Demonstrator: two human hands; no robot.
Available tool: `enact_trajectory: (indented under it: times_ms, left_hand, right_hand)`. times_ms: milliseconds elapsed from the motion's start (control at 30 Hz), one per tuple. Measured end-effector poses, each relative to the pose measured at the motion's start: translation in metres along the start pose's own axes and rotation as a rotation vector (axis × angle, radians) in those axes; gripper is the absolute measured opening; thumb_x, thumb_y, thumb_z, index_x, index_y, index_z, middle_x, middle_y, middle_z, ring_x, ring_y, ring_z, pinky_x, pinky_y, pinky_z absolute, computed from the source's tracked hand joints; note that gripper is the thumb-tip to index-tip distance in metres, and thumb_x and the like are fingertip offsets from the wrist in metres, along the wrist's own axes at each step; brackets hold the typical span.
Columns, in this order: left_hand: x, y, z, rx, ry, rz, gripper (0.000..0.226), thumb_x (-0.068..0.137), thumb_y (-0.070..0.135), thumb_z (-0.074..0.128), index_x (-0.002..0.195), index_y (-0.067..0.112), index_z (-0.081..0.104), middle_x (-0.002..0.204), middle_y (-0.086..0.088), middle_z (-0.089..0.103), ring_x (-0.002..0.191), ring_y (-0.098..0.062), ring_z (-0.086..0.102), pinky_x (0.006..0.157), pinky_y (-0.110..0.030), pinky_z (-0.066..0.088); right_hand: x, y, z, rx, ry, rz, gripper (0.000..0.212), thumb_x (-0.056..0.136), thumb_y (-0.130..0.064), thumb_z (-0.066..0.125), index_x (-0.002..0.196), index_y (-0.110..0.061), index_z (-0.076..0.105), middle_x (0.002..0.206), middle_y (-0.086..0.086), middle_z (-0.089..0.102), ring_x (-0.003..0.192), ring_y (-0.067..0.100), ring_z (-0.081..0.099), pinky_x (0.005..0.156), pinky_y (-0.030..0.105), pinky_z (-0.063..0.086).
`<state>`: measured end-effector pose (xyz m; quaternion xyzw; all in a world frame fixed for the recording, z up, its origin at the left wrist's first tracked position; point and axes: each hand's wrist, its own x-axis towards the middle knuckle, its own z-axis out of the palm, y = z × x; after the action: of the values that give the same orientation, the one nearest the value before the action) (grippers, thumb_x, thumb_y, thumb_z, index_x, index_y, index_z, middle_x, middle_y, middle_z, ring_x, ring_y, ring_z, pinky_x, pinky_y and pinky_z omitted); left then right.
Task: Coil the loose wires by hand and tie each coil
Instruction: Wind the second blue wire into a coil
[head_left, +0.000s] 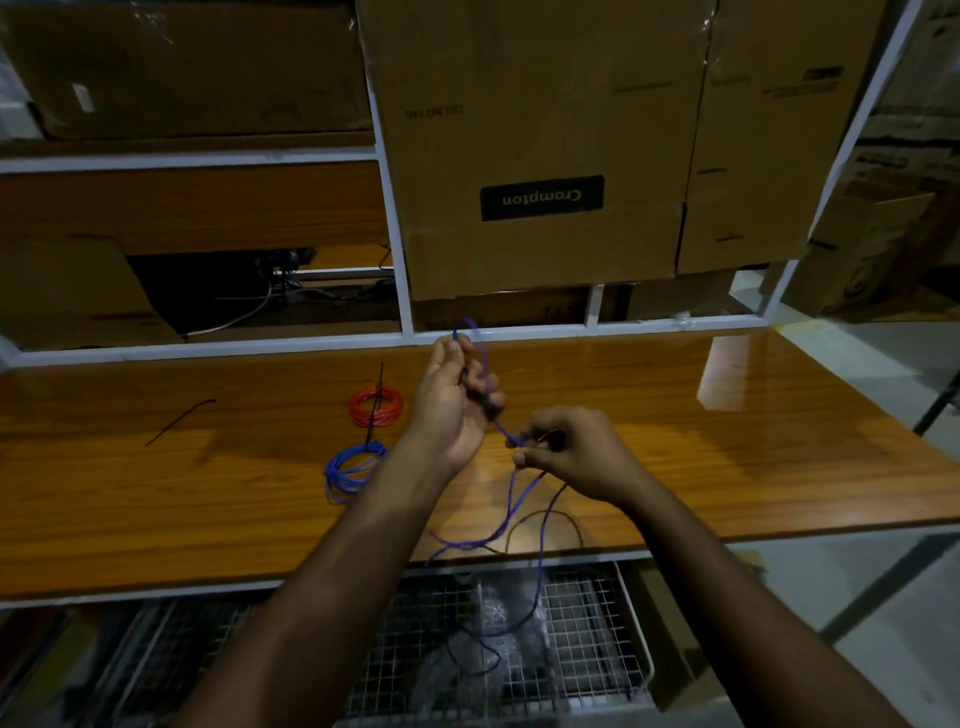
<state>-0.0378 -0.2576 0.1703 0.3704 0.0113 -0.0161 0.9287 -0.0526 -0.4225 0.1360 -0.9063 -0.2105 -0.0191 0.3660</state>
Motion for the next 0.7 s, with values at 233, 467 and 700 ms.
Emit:
enact_trajectory:
  times_ms: [233, 467, 700]
  left_hand:
    - [0.023, 0.002, -0.009, -0.024, 0.168, 0.081, 0.021, 0.103, 0.021, 0.035, 0.085, 0.02, 0.046, 0.048, 0.007, 0.028, 0.036, -0.004, 0.027, 0.034, -0.015, 0.017]
    - [0.03, 0.008, -0.017, 0.032, 0.21, 0.064, 0.023, 0.105, 0.026, 0.037, 0.086, 0.021, 0.049, 0.052, 0.007, 0.03, 0.039, -0.005, 0.027, 0.033, -0.018, 0.016]
    - [0.027, 0.001, -0.012, 0.0, 0.155, 0.018, 0.022, 0.104, 0.024, 0.037, 0.086, 0.021, 0.051, 0.053, 0.008, 0.031, 0.041, -0.004, 0.027, 0.034, -0.017, 0.017]
  right_hand:
    - [-0.011, 0.037, 0.026, -0.113, 0.216, 0.207, 0.031, 0.069, -0.018, 0.088, 0.096, -0.024, 0.074, 0.088, -0.005, 0.06, 0.082, 0.01, 0.055, 0.074, 0.028, 0.048]
    - [-0.014, 0.066, 0.016, -0.363, 0.299, 0.269, 0.031, 0.088, -0.003, 0.062, 0.106, -0.025, 0.076, 0.101, -0.002, 0.075, 0.104, 0.018, 0.062, 0.087, 0.038, 0.05]
    - [-0.01, 0.073, 0.029, -0.416, 0.301, 0.051, 0.016, 0.091, -0.006, 0.061, 0.096, -0.016, 0.072, 0.104, 0.004, 0.051, 0.098, 0.019, 0.048, 0.073, 0.028, 0.033]
